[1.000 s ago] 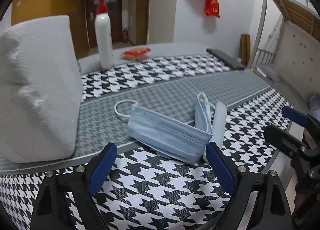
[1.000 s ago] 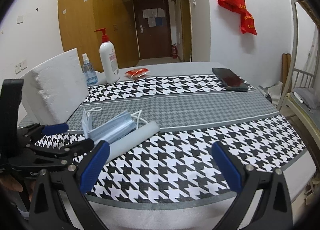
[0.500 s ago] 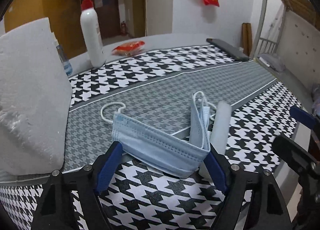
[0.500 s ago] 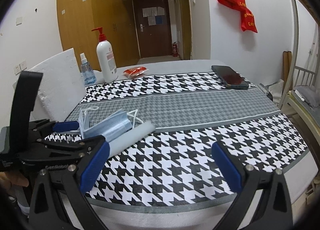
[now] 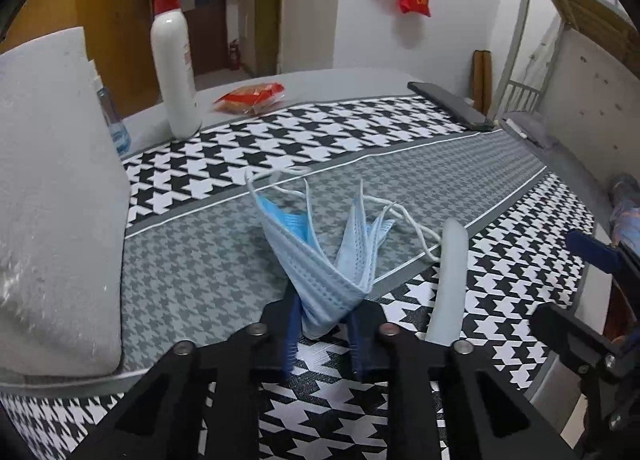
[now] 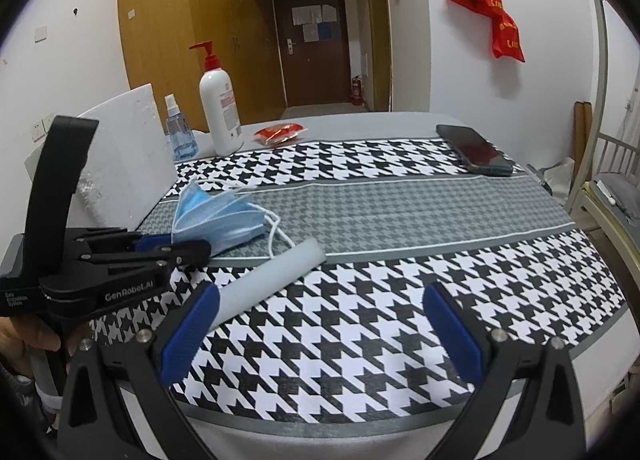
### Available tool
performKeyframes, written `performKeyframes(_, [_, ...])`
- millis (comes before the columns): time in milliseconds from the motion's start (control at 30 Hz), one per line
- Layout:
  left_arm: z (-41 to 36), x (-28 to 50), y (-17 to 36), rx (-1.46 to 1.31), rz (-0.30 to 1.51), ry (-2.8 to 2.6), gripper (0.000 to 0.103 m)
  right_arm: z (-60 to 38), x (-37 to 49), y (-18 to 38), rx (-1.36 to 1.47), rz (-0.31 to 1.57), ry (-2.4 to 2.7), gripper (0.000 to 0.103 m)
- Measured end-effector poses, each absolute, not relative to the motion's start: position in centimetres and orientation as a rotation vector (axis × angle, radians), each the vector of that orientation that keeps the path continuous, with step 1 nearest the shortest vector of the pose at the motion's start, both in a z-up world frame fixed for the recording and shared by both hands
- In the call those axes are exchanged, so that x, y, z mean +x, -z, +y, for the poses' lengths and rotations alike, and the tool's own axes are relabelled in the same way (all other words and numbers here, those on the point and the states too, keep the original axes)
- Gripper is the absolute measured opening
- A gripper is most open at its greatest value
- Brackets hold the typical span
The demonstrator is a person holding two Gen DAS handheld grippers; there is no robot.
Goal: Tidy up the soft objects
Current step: 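Grasp the blue face mask with the left tool and lift it, then lower the right tool onto the white tube and close on it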
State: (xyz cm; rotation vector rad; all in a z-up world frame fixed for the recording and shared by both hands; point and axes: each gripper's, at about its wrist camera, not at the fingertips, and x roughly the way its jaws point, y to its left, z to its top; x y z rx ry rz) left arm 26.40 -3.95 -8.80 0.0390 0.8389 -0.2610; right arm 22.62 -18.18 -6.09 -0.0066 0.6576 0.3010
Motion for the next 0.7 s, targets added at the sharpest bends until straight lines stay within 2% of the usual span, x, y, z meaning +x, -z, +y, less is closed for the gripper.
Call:
performKeyframes(300, [-1.9,25.9,6.5,0.064,0.721,0.284,0.02,-16.2,22.9,6.3,0.015,0.694,-0.268,0.103])
performKeyframes(700, [1.6,25.5,6.3,-0.033,0.661,0.284,0.02,-13.5,24.0,7.6,0.02,0.77,-0.194,0.103])
